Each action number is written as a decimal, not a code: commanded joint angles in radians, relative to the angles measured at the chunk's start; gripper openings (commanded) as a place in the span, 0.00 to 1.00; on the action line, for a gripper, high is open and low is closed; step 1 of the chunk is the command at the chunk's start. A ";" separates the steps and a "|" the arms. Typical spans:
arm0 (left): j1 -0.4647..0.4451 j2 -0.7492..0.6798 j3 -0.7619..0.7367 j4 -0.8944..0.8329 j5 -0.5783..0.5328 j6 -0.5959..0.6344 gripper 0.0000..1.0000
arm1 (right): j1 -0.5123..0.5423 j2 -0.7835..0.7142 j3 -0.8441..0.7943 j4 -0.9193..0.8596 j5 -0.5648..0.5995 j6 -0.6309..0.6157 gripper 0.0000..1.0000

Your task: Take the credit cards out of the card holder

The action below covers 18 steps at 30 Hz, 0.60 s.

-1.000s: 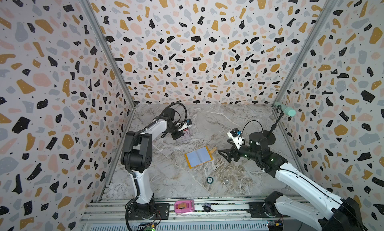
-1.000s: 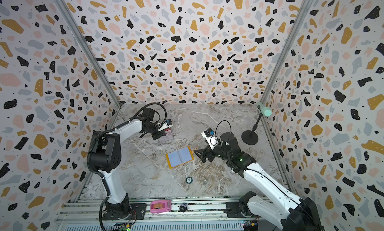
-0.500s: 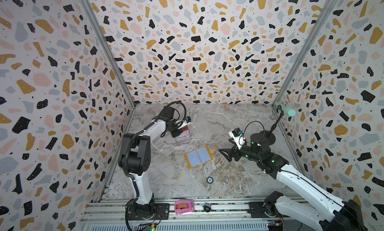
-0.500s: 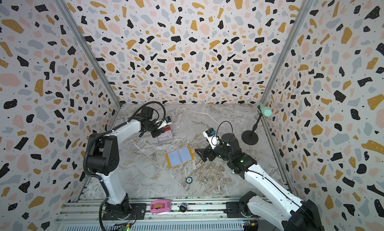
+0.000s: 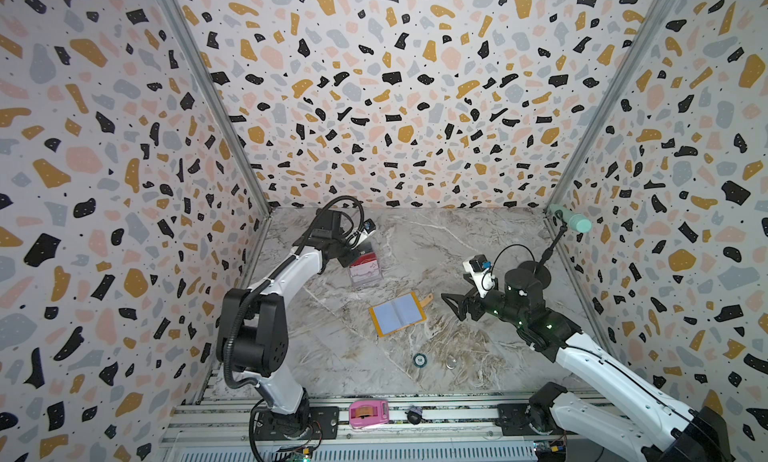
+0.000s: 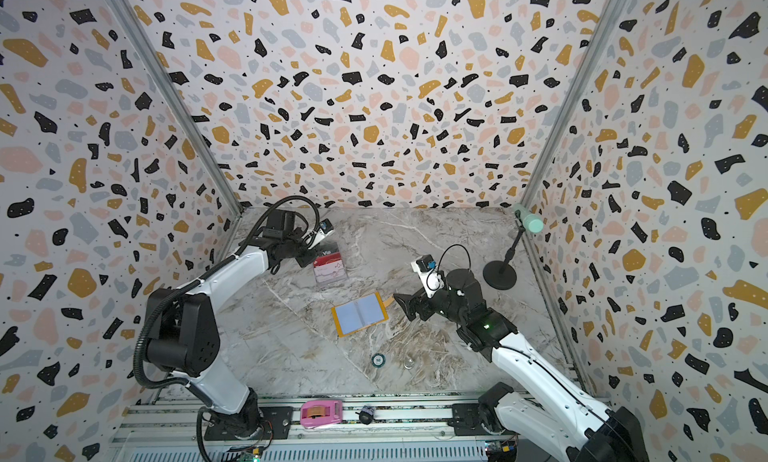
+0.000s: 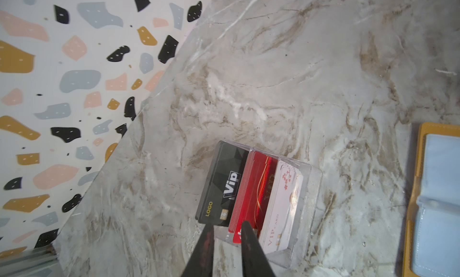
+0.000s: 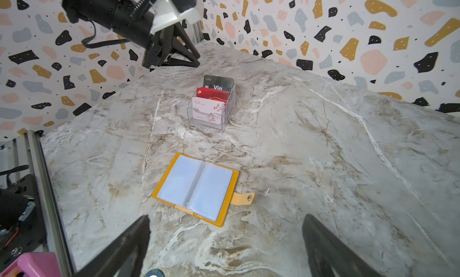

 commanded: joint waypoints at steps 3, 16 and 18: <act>0.030 -0.126 -0.122 0.203 -0.007 -0.222 0.23 | -0.012 -0.026 -0.008 0.038 0.085 0.011 1.00; 0.037 -0.521 -0.638 0.607 -0.171 -0.559 0.45 | -0.073 0.042 -0.052 0.204 0.274 0.023 0.99; 0.037 -0.569 -0.715 0.663 -0.184 -0.587 0.54 | -0.092 0.063 -0.066 0.255 0.306 0.026 0.99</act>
